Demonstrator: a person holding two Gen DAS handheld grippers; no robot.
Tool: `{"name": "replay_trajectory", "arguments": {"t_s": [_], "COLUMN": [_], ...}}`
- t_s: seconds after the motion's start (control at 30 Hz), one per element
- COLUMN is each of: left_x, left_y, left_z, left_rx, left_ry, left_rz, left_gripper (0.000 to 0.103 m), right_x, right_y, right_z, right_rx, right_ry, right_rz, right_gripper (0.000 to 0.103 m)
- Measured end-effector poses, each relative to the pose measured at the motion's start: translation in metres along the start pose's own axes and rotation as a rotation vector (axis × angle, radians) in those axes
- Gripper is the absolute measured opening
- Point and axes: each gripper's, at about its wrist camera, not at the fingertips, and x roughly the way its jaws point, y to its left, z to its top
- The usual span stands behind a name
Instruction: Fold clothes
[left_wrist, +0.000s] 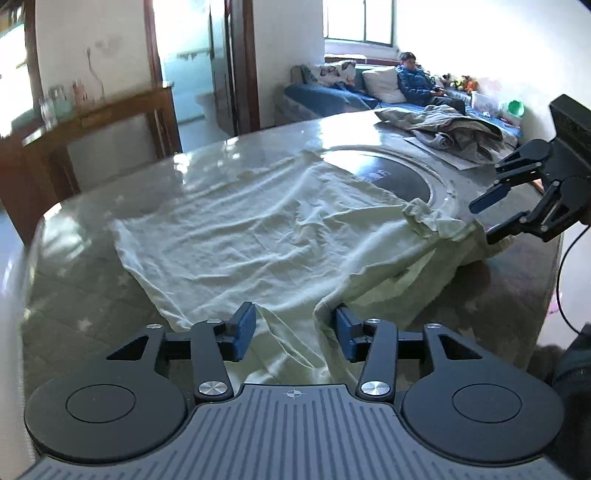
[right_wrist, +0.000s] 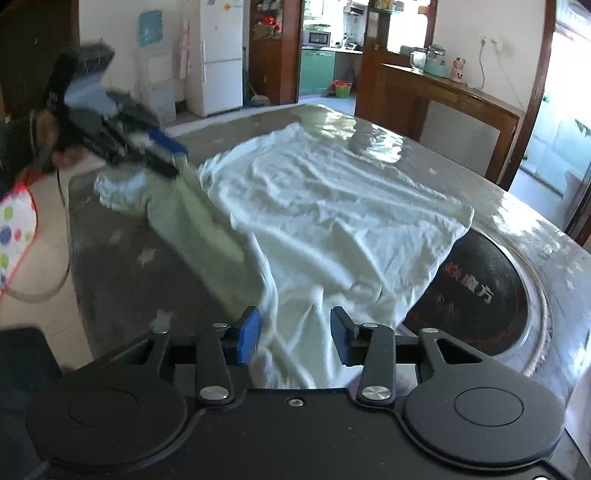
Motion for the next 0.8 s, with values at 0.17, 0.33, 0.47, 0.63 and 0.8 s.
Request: {"name": "replay_trajectory", "arguments": {"t_s": [0.17, 0.33, 0.47, 0.63, 0.8], "left_x": [0.004, 0.016, 0.025, 0.033, 0.041], "left_y": [-0.015, -0.007, 0.007, 0.017, 0.022], "left_z": [-0.003, -0.002, 0.000, 0.003, 0.000], "left_rx": [0.007, -0.036, -0.108, -0.135, -0.160], "left_ry": [0.017, 0.037, 0.051, 0.059, 0.085], "left_rz": [0.022, 0.036, 0.027, 0.015, 0.004], "left_gripper": [0.054, 0.053, 0.053, 0.052, 0.053], "right_x": [0.008, 0.006, 0.003, 0.004, 0.023], "right_y": [0.024, 0.037, 0.046, 0.056, 0.059], "right_z": [-0.008, -0.011, -0.015, -0.021, -0.025], "right_rx": [-0.083, -0.138, -0.160, -0.202, -0.242], "right_ry": [0.005, 0.016, 0.008, 0.004, 0.029], "right_rz": [-0.006, -0.008, -0.009, -0.030, -0.038], "right_gripper": [0.047, 0.047, 0.047, 0.047, 0.038]}}
